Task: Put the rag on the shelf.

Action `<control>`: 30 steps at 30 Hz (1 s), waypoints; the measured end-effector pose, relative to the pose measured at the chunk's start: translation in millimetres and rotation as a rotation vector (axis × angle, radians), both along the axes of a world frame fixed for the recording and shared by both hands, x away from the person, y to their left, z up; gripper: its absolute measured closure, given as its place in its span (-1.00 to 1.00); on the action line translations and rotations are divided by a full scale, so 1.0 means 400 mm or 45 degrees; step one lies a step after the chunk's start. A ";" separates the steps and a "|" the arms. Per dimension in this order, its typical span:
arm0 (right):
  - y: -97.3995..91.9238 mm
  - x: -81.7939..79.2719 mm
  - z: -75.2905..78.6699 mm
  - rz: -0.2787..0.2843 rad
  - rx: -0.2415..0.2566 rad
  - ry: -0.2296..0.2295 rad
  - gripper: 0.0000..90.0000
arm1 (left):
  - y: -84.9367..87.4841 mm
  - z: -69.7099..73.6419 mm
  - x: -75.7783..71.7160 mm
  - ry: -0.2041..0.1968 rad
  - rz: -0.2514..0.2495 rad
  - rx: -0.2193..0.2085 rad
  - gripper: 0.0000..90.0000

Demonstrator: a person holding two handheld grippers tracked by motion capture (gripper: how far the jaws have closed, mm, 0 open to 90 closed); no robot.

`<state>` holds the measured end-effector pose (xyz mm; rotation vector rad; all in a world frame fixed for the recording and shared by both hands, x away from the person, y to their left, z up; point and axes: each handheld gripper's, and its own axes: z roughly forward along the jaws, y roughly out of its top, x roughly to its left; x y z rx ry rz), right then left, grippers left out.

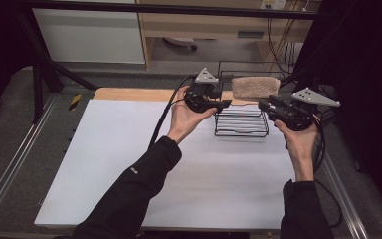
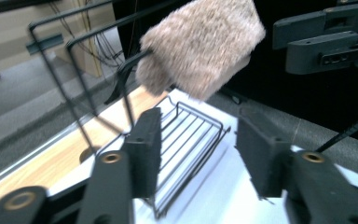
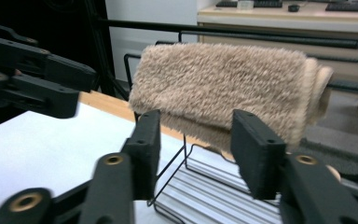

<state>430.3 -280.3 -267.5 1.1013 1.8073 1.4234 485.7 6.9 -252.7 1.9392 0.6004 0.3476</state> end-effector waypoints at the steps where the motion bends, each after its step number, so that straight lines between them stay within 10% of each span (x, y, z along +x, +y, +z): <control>1: 0.003 -0.003 -0.002 -0.001 -0.004 0.009 0.04 | 0.012 -0.002 -0.004 0.005 0.010 -0.003 0.03; 17: 0.041 -0.056 -0.056 0.074 -0.007 0.099 -0.66 | 0.205 -0.104 -0.096 0.034 0.105 0.061 -0.65; 30: 0.102 -0.082 -0.137 0.149 -0.040 0.194 -0.89 | 0.374 -0.194 -0.183 0.042 0.192 0.052 -0.79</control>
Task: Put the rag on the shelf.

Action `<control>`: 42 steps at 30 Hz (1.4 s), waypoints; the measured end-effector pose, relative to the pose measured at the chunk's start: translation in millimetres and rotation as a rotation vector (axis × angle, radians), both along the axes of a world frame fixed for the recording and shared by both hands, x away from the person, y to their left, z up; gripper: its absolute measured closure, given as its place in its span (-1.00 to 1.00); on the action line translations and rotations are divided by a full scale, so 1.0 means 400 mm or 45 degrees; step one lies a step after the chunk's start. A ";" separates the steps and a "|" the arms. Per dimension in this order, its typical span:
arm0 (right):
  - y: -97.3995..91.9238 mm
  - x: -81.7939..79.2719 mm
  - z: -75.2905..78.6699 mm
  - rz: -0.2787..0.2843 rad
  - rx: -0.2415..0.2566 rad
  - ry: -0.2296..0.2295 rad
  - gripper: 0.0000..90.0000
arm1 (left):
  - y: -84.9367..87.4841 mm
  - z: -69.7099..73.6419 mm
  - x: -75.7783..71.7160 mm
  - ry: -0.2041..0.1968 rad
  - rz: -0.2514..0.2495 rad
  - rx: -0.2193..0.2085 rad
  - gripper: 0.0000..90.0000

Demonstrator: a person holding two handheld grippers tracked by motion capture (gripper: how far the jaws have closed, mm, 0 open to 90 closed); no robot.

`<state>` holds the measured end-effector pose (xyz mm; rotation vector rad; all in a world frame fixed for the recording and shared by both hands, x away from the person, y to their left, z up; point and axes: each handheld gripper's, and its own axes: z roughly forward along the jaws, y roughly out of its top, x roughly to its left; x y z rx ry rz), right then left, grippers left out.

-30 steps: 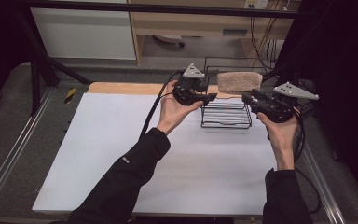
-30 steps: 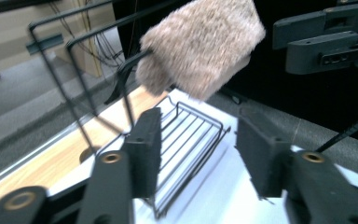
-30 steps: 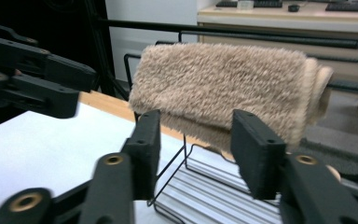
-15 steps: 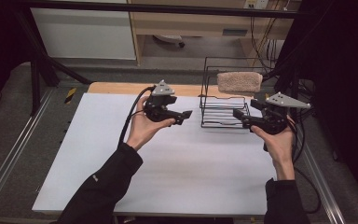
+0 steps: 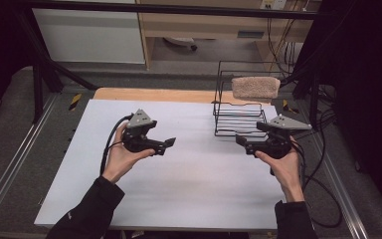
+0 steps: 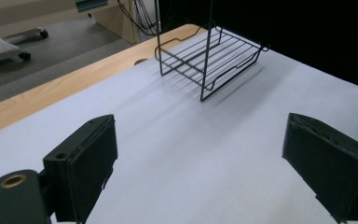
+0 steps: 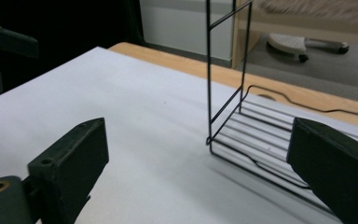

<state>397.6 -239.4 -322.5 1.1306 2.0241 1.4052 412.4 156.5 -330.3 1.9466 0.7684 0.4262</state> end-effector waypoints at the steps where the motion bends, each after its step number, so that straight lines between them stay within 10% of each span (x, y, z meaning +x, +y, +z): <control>1: 0.006 -0.002 -0.006 0.004 -0.005 0.006 -0.90 | 0.014 -0.008 -0.008 0.003 0.006 0.002 -0.79; 17: 0.030 -0.035 -0.148 0.088 -0.009 0.120 -0.99 | 0.184 -0.178 -0.092 0.089 0.110 0.008 -0.80; 42: -0.028 -0.093 -0.309 0.157 -0.104 0.279 -0.99 | 0.295 -0.283 -0.148 0.166 0.124 0.044 -0.80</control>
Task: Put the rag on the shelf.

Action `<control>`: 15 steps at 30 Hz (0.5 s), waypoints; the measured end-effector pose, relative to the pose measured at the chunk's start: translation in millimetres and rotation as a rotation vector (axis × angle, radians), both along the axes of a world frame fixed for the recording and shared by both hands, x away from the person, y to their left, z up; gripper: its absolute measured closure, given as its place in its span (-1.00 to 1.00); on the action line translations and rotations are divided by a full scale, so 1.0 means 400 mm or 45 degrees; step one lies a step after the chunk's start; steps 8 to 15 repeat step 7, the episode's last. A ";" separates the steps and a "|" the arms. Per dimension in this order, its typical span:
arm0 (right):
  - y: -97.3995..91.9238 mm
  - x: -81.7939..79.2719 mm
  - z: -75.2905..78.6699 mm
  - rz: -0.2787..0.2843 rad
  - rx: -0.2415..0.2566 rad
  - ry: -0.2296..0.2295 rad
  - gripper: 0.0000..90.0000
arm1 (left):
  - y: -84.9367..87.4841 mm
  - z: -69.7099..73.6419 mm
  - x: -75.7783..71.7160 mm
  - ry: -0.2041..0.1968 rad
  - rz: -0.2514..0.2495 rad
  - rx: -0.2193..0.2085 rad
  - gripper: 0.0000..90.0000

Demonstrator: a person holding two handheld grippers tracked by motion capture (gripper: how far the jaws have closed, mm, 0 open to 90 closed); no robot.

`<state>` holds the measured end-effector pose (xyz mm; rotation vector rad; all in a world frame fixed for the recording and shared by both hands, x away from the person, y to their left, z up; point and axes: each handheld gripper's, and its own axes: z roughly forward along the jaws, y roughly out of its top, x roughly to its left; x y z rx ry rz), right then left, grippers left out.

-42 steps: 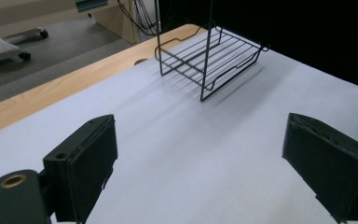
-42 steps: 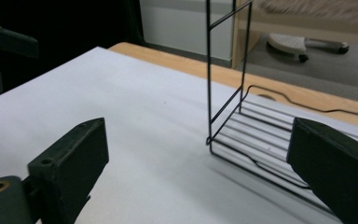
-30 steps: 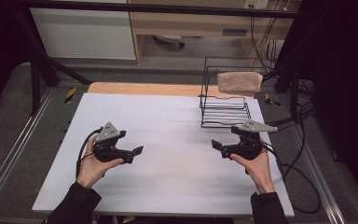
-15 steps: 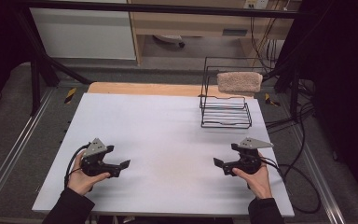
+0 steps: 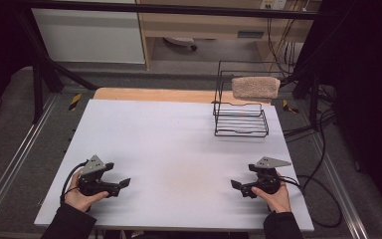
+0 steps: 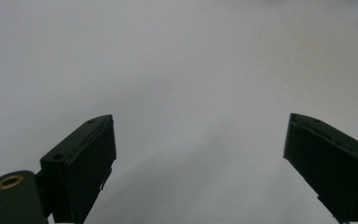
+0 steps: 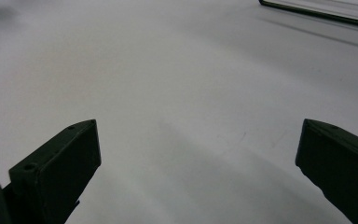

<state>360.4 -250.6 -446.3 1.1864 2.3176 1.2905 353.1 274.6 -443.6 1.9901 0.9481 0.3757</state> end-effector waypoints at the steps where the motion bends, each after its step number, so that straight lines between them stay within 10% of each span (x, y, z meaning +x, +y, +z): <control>1: -0.001 -0.002 -0.001 0.002 0.000 -0.001 -0.99 | 0.000 -0.003 -0.001 0.000 -0.001 0.005 -0.80; 15: -0.009 -0.004 -0.003 -0.004 0.015 0.000 -0.99 | 0.001 -0.005 -0.003 0.008 -0.013 0.011 -0.80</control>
